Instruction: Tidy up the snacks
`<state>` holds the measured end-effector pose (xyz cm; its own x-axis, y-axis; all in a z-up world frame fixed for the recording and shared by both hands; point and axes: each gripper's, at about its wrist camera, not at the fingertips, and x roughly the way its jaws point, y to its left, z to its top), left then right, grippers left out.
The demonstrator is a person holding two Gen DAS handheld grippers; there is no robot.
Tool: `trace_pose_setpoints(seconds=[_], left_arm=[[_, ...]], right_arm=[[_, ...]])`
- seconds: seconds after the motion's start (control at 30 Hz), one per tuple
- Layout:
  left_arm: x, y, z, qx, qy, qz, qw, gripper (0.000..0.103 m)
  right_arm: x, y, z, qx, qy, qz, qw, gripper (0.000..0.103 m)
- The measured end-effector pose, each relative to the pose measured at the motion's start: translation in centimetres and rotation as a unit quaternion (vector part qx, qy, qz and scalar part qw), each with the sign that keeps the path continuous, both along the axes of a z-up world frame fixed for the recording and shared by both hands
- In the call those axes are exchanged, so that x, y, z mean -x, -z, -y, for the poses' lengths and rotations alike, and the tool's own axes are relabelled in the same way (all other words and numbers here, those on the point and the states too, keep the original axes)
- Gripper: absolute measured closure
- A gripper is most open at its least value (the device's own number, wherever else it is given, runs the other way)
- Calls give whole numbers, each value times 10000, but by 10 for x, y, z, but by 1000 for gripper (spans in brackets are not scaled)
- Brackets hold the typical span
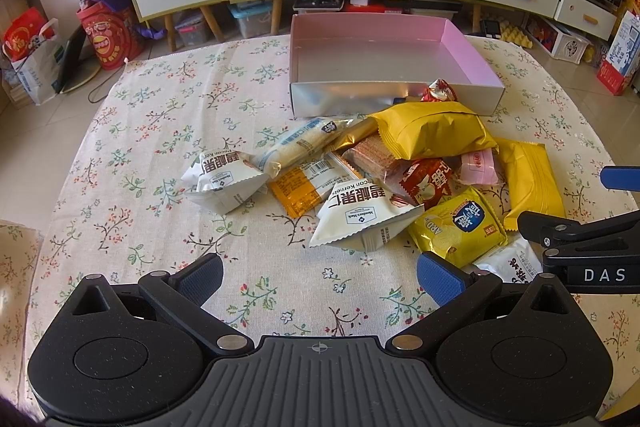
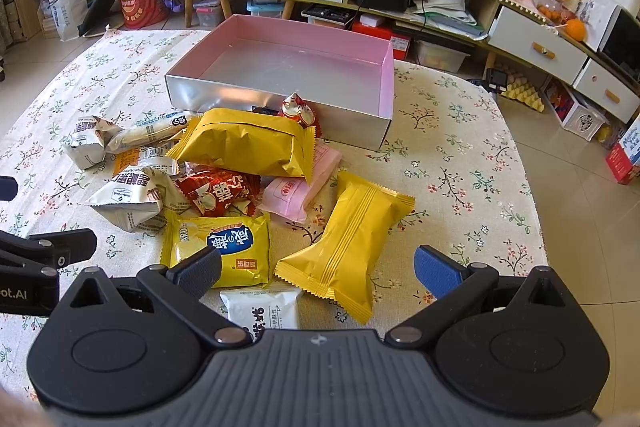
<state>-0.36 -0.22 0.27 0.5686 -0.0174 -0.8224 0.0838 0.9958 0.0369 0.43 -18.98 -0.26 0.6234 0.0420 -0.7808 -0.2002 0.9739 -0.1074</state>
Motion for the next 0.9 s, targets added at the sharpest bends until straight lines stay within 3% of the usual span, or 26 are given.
trace_pose_setpoints(seconds=[0.5, 0.73, 0.9], left_arm=[[-1, -1, -5, 24, 54, 5, 10000, 0], [-5, 6, -16, 19, 389, 138, 9991, 0], [-10, 14, -27, 346, 729, 367, 9961, 5]], right_arm=[[-1, -2, 0, 69, -74, 71, 9999, 0], [-2, -8, -1, 64, -863, 467, 9952, 0], [-2, -3, -7, 44, -1535, 635, 9861, 0]])
